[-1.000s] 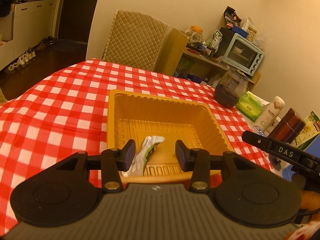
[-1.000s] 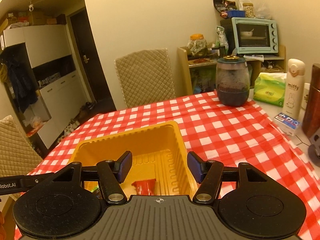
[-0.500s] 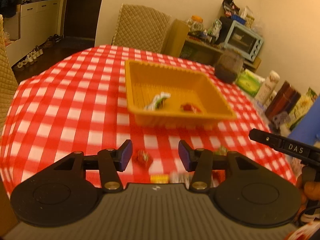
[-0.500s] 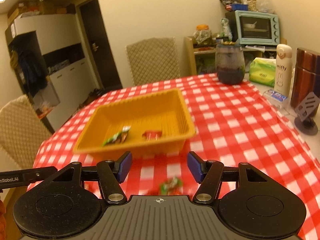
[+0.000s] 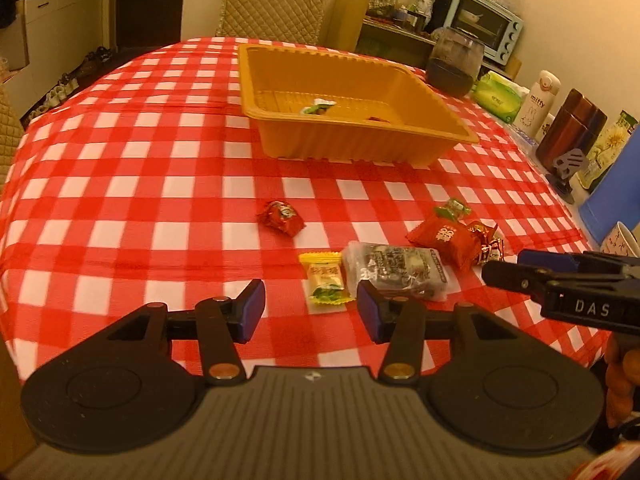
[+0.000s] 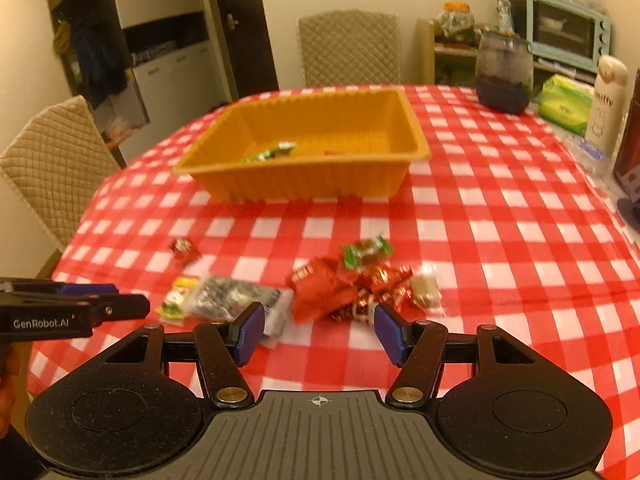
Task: Organize snacks
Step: 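Move both tools back toward the remaining snacks on the tablecloth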
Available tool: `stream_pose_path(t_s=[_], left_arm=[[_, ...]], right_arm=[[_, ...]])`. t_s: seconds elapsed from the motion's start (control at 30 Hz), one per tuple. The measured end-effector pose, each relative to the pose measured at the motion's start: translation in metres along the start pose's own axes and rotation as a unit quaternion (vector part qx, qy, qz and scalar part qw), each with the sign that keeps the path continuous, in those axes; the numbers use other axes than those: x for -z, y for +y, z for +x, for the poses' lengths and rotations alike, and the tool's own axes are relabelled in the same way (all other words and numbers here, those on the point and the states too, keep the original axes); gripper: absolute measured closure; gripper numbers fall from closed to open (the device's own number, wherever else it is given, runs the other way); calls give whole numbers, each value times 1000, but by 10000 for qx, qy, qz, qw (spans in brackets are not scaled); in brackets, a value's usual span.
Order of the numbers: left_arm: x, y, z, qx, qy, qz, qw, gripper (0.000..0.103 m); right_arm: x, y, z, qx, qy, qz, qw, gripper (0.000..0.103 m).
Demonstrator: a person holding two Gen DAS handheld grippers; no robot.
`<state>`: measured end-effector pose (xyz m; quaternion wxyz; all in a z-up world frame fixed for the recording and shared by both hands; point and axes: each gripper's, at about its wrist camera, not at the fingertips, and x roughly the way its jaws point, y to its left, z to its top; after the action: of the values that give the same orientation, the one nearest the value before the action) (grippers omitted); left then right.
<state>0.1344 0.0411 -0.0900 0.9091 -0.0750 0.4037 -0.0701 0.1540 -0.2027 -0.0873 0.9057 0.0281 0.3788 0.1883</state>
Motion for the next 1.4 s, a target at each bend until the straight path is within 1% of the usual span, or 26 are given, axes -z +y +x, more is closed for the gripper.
stream_pose_path(t_s=[0.13,0.23,0.37,0.4,0.43,0.47,0.57,0.73,0.8,0.83,0.87,1.0,1.13,1.27,1.33,1.4], left_arm=[[-3,-8,17,-81,30,89,9999,58],[-4,-13,27,-188,-13,200,9996,59],[-5,-15,32,-188,-96,255,9995,59],[-5,-14,31,-194,-110,269,9994,61],[-5,-14,31,-267,-98,312,9991,67],[-4,-13,31,-344,-64,355,9988,69],[-3,-5,29,-260,-21,238,9994,68],[-3,-8,33,-138,30,401,9991,69],[-2,-11,36,-170,78,544,9983,70],[-2,-14,36,-241,85,667,9974,72],[-1,-15,36,-304,92,741,9967,79],[-3,-1,26,-336,21,407,9986,79],[-3,12,15,-389,-57,202,9990,79],[-1,19,11,-403,-42,70,9992,79],[-1,22,9,-389,-51,6,9992,79],[-1,25,8,-394,-59,-38,9992,79]], right_arm=[[1,-6,5,15,82,142,9999,42],[1,-6,6,36,93,120,9999,42],[0,-5,7,58,95,17,9999,42],[1,-5,8,67,95,-19,9999,42],[1,-4,9,68,94,-50,9999,42],[1,-3,9,61,95,-81,9999,42],[0,1,10,21,73,-176,9998,42],[1,10,13,-146,118,-356,9992,42],[1,15,16,-235,174,-461,9985,42],[2,18,17,-292,203,-511,9981,42],[3,20,19,-340,241,-559,9976,42],[4,28,29,-449,378,-764,9954,42],[2,34,41,-459,407,-926,9938,42],[0,38,50,-496,500,-924,9932,42],[1,43,49,-646,522,-945,9921,42],[2,48,47,-915,609,-1014,9887,42]])
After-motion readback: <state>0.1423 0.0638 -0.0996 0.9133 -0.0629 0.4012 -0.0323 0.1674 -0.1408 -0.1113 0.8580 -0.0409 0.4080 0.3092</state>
